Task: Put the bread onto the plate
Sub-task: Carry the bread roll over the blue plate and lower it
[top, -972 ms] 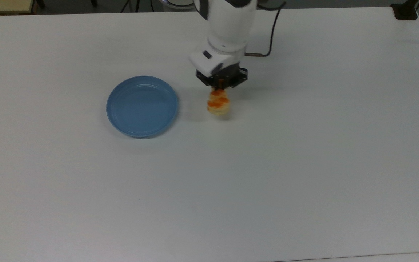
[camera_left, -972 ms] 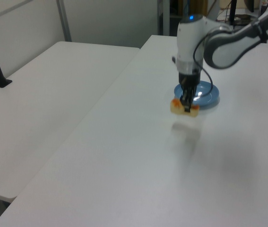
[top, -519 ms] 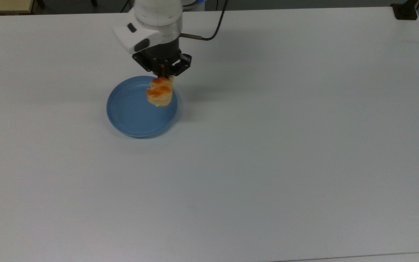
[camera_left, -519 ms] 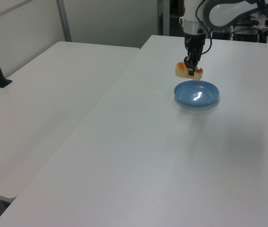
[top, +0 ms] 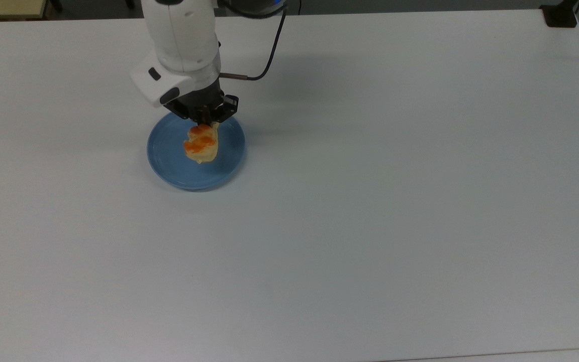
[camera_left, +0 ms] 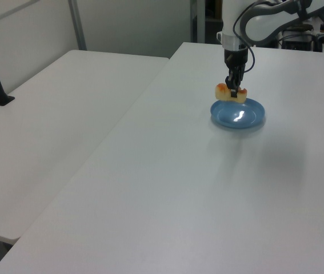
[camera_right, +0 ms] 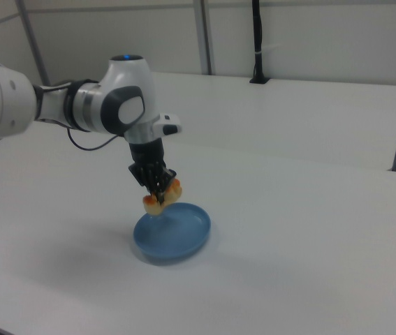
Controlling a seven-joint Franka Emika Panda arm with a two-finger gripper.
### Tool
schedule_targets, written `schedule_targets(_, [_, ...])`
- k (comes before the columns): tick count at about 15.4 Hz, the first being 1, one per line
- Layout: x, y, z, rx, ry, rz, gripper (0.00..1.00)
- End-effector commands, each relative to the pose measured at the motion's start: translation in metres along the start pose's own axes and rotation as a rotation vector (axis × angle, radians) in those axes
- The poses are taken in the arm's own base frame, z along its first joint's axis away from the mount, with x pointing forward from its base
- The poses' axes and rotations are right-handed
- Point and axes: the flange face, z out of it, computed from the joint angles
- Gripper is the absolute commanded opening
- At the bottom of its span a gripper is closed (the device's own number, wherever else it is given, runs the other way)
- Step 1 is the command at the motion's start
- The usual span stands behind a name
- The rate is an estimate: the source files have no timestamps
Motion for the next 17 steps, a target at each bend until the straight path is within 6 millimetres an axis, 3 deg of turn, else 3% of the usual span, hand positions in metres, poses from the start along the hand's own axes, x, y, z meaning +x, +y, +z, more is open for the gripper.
schedule_targets(1, [0.003, 0.012, 0.021, -0.031, 0.007, -0.041, 0.02])
schedule_targets(6, [0.003, 0.028, 0.068, -0.069, -0.015, -0.054, 0.02])
schedule_targets(8, [0.003, 0.028, 0.071, -0.07, -0.02, -0.053, 0.06])
schedule_targets(9, [0.003, 0.03, 0.071, -0.07, -0.022, -0.051, 0.42])
schedule_targets(10, [0.002, 0.036, 0.07, -0.072, -0.023, -0.05, 0.87])
schedule_targets(11, [0.002, 0.039, 0.07, -0.073, -0.026, -0.046, 1.0])
schedule_targets(14, [0.001, 0.042, 0.061, -0.083, -0.023, -0.035, 1.0])
schedule_targets(17, [-0.007, 0.044, 0.029, -0.101, -0.031, 0.012, 1.0])
